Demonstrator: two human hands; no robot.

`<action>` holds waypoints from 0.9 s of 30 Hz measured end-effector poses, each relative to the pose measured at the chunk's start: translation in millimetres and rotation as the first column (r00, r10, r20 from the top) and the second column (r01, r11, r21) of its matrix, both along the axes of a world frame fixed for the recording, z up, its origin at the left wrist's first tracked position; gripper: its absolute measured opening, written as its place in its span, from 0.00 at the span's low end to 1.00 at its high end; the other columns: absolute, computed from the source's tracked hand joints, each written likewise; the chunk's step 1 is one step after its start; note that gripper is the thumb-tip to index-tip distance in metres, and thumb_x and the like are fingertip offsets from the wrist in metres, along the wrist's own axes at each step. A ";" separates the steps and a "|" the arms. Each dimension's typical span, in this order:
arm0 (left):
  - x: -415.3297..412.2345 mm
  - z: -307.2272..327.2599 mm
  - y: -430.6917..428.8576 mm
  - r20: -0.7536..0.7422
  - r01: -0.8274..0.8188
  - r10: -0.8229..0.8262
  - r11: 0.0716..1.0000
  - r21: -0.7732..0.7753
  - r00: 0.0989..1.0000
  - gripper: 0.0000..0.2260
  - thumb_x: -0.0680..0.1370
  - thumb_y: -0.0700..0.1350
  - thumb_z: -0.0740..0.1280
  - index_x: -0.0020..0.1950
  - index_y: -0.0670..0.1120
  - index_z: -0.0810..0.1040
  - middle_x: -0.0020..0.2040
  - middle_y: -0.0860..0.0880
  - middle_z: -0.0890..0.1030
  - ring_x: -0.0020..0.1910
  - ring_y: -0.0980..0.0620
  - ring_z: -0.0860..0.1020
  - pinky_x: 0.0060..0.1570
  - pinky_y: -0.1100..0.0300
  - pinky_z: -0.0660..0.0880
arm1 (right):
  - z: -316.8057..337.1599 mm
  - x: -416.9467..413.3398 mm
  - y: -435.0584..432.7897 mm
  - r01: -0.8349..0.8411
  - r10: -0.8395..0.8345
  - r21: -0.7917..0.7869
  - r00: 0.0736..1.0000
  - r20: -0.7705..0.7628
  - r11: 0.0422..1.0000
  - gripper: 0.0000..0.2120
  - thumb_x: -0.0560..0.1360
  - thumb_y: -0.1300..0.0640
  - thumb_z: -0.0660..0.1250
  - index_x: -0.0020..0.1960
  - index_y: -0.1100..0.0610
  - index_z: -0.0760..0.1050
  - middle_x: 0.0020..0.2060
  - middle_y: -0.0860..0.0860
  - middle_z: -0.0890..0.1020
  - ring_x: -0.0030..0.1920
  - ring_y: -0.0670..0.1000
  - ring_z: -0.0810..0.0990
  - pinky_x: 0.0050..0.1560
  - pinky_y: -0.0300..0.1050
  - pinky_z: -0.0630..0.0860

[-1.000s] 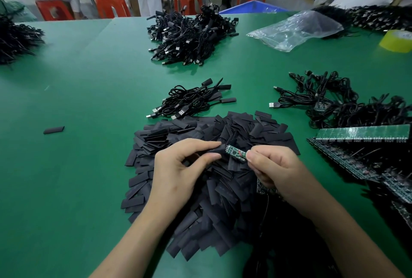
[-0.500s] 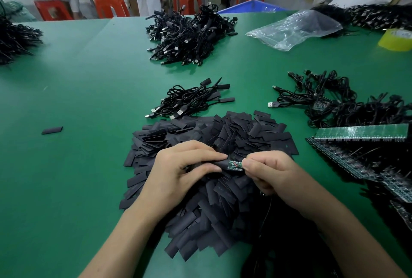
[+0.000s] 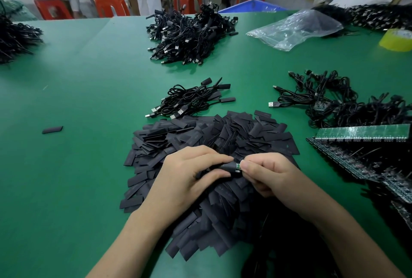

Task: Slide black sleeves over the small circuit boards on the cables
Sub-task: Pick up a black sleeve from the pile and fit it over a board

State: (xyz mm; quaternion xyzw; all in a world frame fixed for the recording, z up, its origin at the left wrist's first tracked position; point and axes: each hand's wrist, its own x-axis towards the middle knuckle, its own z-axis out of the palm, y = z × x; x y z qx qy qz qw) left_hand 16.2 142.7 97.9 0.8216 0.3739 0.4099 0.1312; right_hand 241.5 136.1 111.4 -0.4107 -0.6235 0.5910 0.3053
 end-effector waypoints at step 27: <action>1.9 -5.2 -2.2 0.008 -0.067 0.067 0.997 0.039 0.998 0.09 0.80 0.48 0.73 0.58 0.48 0.86 0.50 0.55 0.83 0.48 0.55 0.81 0.49 0.54 0.78 | 0.9 -6.9 -7.2 0.176 -0.276 0.455 0.947 0.162 0.873 0.06 0.80 0.59 0.71 0.45 0.49 0.78 0.33 0.52 0.75 0.34 0.52 0.74 0.37 0.45 0.70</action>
